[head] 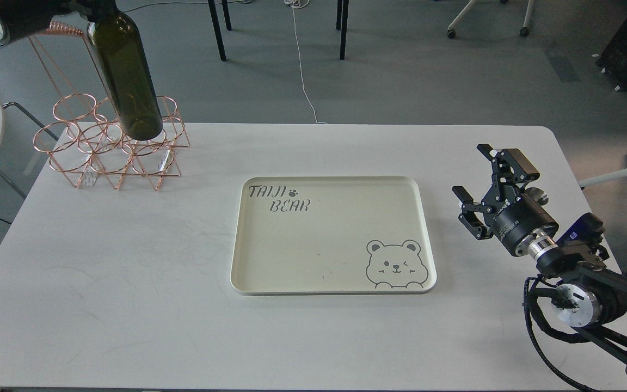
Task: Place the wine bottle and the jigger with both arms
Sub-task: 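Carry the bottle with the left gripper over the copper wine rack, then lower the bottle into a slot of the copper wine rack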
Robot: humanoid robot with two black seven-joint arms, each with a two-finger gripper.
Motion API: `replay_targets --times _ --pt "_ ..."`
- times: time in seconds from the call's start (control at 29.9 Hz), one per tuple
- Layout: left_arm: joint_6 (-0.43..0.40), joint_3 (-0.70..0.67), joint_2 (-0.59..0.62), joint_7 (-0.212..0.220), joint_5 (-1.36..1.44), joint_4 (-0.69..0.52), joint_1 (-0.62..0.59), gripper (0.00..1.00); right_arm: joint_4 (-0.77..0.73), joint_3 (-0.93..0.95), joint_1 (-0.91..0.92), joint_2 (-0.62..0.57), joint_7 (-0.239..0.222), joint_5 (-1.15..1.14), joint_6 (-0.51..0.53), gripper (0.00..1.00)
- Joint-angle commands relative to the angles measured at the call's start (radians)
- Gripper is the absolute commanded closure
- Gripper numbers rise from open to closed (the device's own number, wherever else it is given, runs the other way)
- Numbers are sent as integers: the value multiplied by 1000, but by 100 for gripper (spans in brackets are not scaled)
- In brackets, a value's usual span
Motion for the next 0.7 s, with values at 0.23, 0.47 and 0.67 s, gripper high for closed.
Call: replay_targets --times 0.23,0.47,0.67 --pt "22 27 -7 0 -2 12 4 89 0 0 -1 1 0 0 0 3" --pt "36 42 -12 0 -7 30 8 89 0 0 -1 1 0 0 0 3" --pt "39 44 -10 0 -30 32 25 88 0 2 -1 1 0 0 0 3"
